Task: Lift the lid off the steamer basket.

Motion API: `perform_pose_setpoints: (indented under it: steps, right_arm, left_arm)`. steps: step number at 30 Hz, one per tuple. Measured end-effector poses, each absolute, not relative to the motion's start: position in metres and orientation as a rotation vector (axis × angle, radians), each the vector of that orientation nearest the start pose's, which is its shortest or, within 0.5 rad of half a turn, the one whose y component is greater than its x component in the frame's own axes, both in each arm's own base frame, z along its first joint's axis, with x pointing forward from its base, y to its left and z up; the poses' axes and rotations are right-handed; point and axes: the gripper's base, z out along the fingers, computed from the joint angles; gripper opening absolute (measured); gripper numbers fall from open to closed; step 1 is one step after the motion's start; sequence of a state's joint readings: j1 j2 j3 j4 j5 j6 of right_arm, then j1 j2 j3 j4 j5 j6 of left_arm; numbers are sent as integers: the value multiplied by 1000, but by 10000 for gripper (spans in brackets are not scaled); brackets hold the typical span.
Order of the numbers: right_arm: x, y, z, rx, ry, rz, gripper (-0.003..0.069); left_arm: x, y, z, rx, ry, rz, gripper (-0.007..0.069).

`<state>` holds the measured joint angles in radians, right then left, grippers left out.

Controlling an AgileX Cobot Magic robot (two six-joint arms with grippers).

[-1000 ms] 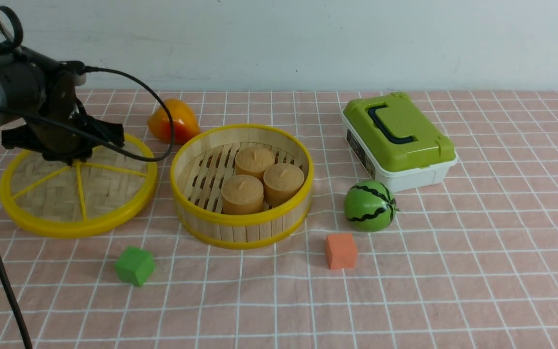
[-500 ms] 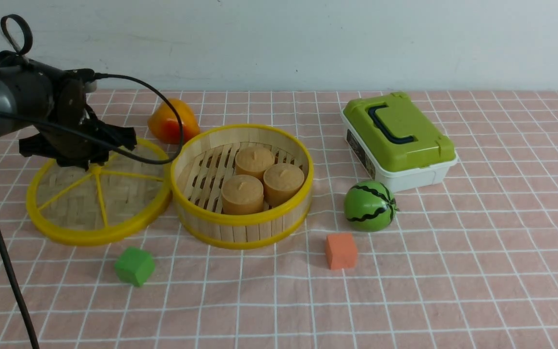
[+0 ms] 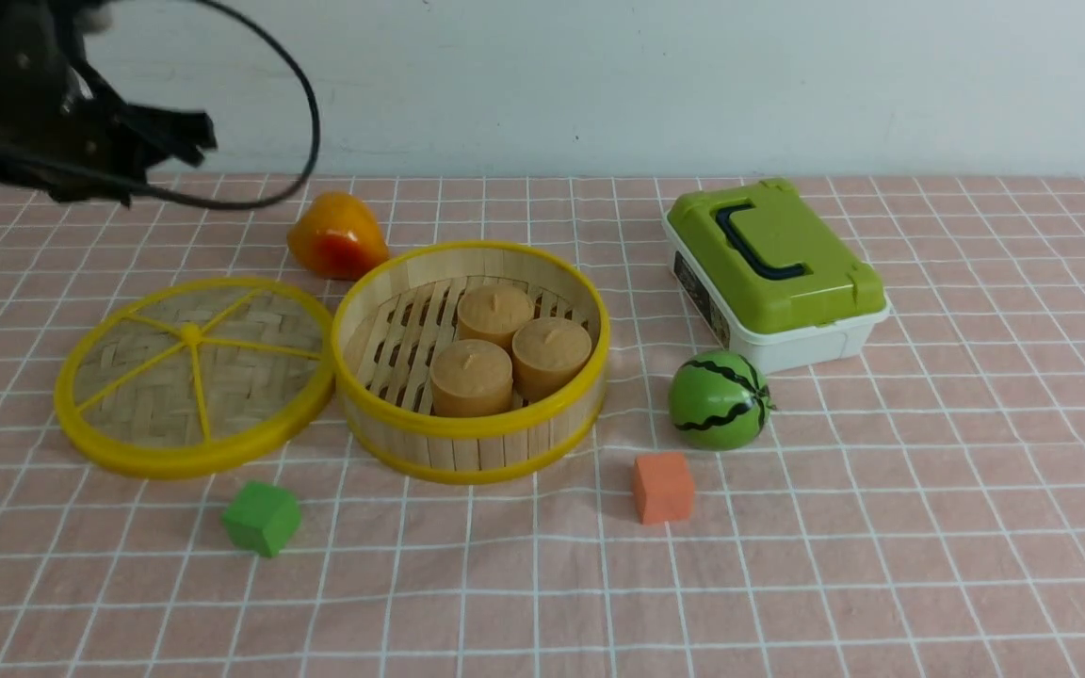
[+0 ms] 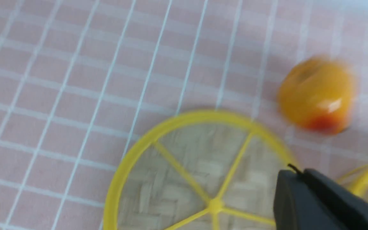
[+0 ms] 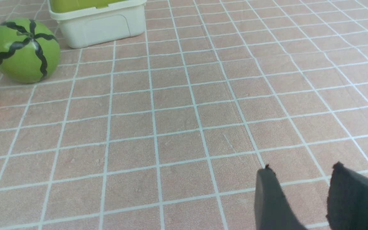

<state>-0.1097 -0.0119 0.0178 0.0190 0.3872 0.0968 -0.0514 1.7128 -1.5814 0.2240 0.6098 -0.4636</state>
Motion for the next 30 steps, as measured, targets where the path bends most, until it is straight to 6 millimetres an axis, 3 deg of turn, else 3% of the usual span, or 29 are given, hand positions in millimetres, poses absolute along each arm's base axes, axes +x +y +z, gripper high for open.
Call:
perform_pose_setpoints:
  steps: [3,6,7,8,10,11,12,13,14,19,24,30]
  right_arm:
    - [52,-5,173,205,1865,10,241]
    - [52,-5,173,205,1865,10,241]
    - [52,-5,173,205,1865,10,241]
    - [52,-5,173,205,1865,10,241]
    - [52,-5,173,205,1865,10,241]
    - [52,-5,173,205,1865,10,241]
    - [52,-5,173,205,1865,10,241]
    - [52,-5,173,205,1865,10,241]
    - [52,-5,173,205,1865,10,241]
    - [52,-5,173,205,1865,10,241]
    - [52,-5,173,205,1865,10,241]
    - [52,-5,173,205,1865,10,241]
  left_arm:
    - [359,-13,409,-269,2043,-144,-13]
    - [307,-19,442,-193,1912,-248,-13]
    - [289,-20,447,-168,1874,-278,-13]
    - [290,-21,444,-166,1879,-283,-13]
    - [240,-24,444,-109,1793,-356,-13]
    - [236,-24,447,-98,1778,-347,-13]
    - [214,-26,438,-71,1756,-371,-13]
    - [211,-26,437,-77,1754,-382,-13]
    - [193,-27,425,-49,1745,-394,-13]
    - [156,-30,385,30,1758,-412,-13]
    - [138,-31,360,25,1780,-453,-13]
    - [137,-32,333,5,1849,-467,-13]
